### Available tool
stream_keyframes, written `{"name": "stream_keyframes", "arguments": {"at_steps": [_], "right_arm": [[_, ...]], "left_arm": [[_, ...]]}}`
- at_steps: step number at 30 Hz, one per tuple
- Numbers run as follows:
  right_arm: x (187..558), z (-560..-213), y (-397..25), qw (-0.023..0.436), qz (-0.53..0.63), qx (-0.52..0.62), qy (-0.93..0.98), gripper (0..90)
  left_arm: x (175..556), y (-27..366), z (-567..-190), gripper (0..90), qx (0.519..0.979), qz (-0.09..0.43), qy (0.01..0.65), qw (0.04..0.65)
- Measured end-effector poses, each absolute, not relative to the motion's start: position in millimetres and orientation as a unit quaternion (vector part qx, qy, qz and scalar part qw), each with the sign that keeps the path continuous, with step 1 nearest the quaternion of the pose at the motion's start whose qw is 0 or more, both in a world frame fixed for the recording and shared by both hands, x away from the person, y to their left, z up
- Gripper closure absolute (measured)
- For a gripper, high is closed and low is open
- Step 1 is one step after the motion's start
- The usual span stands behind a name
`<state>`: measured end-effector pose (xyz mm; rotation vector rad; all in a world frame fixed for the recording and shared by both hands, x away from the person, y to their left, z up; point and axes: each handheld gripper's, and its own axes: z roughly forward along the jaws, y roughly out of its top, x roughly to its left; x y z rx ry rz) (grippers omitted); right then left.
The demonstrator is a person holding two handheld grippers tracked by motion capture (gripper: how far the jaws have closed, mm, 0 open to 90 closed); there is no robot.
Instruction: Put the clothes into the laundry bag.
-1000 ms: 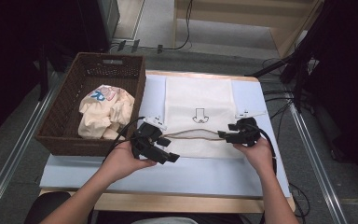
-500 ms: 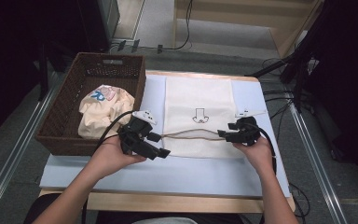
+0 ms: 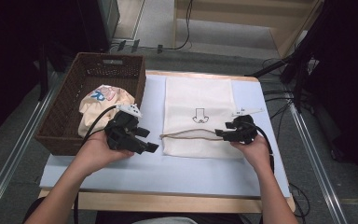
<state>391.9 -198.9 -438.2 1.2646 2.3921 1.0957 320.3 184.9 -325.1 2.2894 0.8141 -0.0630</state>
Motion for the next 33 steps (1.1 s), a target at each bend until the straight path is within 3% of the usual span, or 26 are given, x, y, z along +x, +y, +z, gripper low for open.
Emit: {"name": "stream_keyframes", "arguments": {"at_steps": [19,25,33], "right_arm": [[394.7,-435.7,-198.9,0.11,0.381,0.437,0.808,41.7],[394.4,-435.9,-198.7,0.109,0.378,0.437,0.809,41.7],[394.9,-436.2,-197.5,0.111,0.381,0.434,0.809,41.7]], "left_arm": [[354.1,232.4,-281.7,32.3,0.867,0.036,0.361,0.341],[367.0,239.5,-269.4,31.4,0.861,0.026,0.371,0.347],[387.5,258.5,-259.8,30.7,0.856,0.066,0.389,0.335]]}}
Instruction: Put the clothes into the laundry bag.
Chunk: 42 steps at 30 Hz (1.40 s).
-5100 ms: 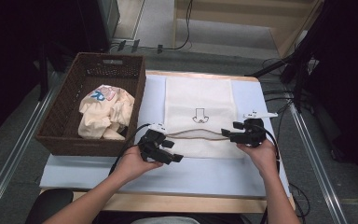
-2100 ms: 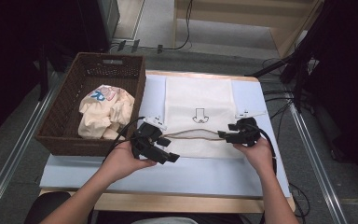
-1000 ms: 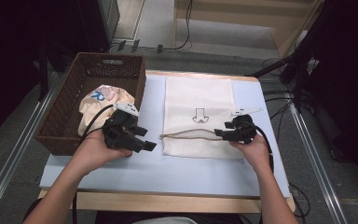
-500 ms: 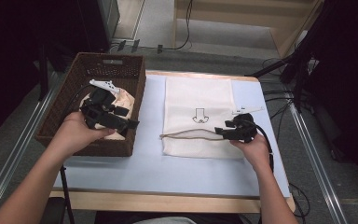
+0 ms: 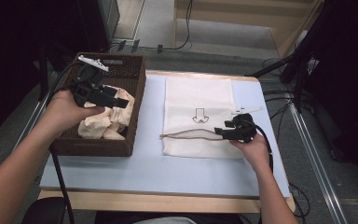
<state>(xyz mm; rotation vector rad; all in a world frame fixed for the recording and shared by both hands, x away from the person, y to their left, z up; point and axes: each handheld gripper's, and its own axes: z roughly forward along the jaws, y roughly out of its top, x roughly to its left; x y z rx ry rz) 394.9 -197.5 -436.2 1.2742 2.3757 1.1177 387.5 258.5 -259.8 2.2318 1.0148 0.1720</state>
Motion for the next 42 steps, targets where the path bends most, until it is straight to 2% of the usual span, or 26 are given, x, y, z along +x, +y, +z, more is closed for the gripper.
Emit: {"name": "stream_keyframes", "arguments": {"at_steps": [5,8,13,14,16,18,28,33,42], "right_arm": [[395.3,-436.1,-197.8,0.11,0.382,0.435,0.808,41.7],[395.6,-436.1,-198.0,0.111,0.381,0.435,0.808,41.7],[395.6,-436.2,-198.4,0.11,0.379,0.439,0.807,41.7],[395.7,-436.3,-198.3,0.11,0.379,0.438,0.808,41.7],[395.7,-436.4,-198.2,0.11,0.379,0.437,0.808,41.6],[395.4,-436.2,-197.9,0.109,0.379,0.438,0.808,41.6],[395.9,-436.8,-197.8,0.109,0.376,0.437,0.81,41.5],[396.3,-437.1,-198.3,0.11,0.376,0.437,0.81,41.4],[396.3,-437.4,-197.6,0.11,0.373,0.438,0.81,41.1]], "left_arm": [[406.4,276.3,-275.1,29.3,0.847,0.073,0.411,0.329],[412.5,282.6,-288.0,18.8,0.845,0.089,0.417,0.322],[420.6,292.1,-310.7,13.1,0.84,0.074,0.44,0.307],[421.8,294.0,-314.5,9.1,0.837,0.077,0.449,0.304],[423.9,297.4,-322.7,7.2,0.831,0.071,0.464,0.3],[424.9,298.5,-331.2,0.2,0.831,0.074,0.472,0.285],[429.7,295.5,-359.1,0.0,0.816,0.091,0.511,0.257],[434.5,291.6,-371.5,0.0,0.822,0.084,0.513,0.231],[449.2,300.6,-388.7,0.0,0.806,0.079,0.552,0.196]]}}
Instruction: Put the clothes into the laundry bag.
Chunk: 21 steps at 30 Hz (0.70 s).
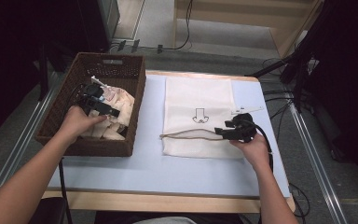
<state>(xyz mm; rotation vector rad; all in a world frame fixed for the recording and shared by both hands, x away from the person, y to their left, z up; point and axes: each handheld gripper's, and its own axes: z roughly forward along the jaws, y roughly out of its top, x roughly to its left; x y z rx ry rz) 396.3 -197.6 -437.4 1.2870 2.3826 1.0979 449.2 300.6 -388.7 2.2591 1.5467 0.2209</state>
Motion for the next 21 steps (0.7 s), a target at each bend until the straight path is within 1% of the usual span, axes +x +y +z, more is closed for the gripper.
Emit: {"name": "stream_keyframes", "arguments": {"at_steps": [10,14,21], "right_arm": [[397.5,-437.4,-196.2,0.111,0.372,0.435,0.812,41.1],[397.8,-437.4,-196.4,0.111,0.371,0.436,0.812,41.1],[398.3,-438.3,-196.4,0.112,0.368,0.435,0.814,41.1]], "left_arm": [[463.6,302.0,-410.0,0.0,0.81,0.085,0.551,0.18],[465.3,304.9,-421.8,0.0,0.801,0.072,0.558,0.204],[461.8,300.2,-425.3,0.0,0.807,0.072,0.544,0.219]]}}
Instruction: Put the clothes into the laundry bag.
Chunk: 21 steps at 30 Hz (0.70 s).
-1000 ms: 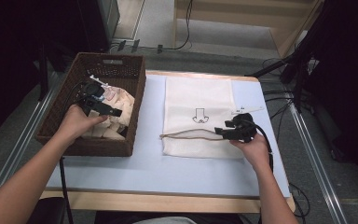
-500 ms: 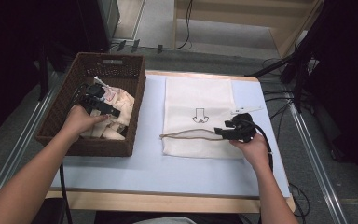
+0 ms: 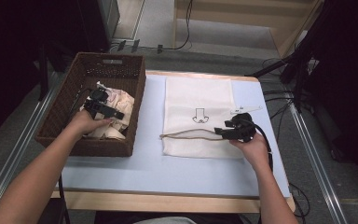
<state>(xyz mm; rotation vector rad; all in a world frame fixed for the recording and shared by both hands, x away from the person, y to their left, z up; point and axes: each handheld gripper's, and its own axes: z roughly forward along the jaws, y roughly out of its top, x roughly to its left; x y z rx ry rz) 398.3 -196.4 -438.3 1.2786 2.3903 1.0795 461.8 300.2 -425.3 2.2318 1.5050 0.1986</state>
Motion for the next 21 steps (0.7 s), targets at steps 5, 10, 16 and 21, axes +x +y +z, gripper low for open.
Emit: {"name": "stream_keyframes", "arguments": {"at_steps": [5,10,16,21], "right_arm": [[398.6,-438.7,-195.7,0.111,0.366,0.436,0.814,41.1],[398.7,-438.7,-196.6,0.112,0.365,0.436,0.815,41.1],[397.3,-438.6,-197.9,0.113,0.363,0.439,0.814,40.9],[396.5,-438.3,-197.7,0.115,0.364,0.439,0.813,40.9]], "left_arm": [[460.7,296.9,-428.3,0.0,0.811,0.07,0.533,0.231],[457.8,292.9,-432.9,0.0,0.821,0.078,0.519,0.225],[461.2,295.1,-434.3,0.0,0.828,0.069,0.512,0.217],[463.3,287.1,-440.4,0.0,0.836,0.078,0.501,0.209]]}}
